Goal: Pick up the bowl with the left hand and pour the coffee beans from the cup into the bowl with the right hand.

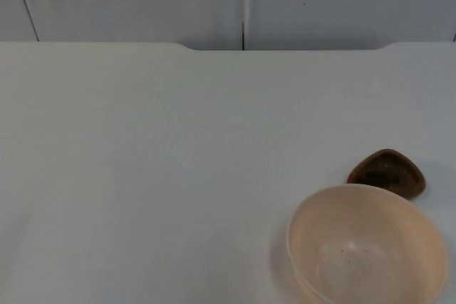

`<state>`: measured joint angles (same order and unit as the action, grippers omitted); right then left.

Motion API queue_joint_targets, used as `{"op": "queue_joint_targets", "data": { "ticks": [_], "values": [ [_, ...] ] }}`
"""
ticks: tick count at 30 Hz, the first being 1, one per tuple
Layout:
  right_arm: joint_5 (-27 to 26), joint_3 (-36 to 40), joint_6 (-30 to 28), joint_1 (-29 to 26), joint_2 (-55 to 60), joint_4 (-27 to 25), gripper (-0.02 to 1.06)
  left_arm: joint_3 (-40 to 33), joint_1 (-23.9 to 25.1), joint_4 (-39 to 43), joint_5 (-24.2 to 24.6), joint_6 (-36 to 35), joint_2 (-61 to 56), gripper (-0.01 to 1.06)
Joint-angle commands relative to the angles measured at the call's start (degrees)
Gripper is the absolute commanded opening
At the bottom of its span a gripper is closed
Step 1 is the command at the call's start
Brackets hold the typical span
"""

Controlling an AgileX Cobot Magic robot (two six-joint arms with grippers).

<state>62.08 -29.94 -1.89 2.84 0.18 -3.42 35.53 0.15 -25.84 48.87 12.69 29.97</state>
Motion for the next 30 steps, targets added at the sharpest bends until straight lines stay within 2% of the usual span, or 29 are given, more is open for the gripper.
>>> {"op": "queue_joint_targets", "data": {
  "ticks": [1,9,13,20,24,30],
  "values": [
    [-0.3,0.4,-0.1,-0.4,-0.2,-0.1,1.05,1.9,-0.1,-1.0,-0.6,0.5,1.9,0.99],
    [-0.3,0.4,-0.1,-0.4,-0.2,-0.1,1.05,6.4,-0.1,-3.7,2.6,2.3,11.5,0.99],
    [-0.3,0.4,-0.1,-0.4,-0.2,-0.1,1.05,6.4,-0.1,-9.6,4.5,7.7,16.6,0.99],
    [-0.3,0.4,-0.1,-0.4,-0.2,-0.1,1.05,6.4,-0.2,-13.7,5.8,12.1,21.2,0.99],
    [-0.3,0.4,-0.1,-0.4,-0.2,-0.1,1.05,6.4,-1.6,-13.8,5.4,12.5,23.2,0.99],
    [-0.3,0.4,-0.1,-0.4,-0.2,-0.1,1.05,6.4,-7.4,-13.8,-0.2,12.3,26.7,0.99]
  ]
}}
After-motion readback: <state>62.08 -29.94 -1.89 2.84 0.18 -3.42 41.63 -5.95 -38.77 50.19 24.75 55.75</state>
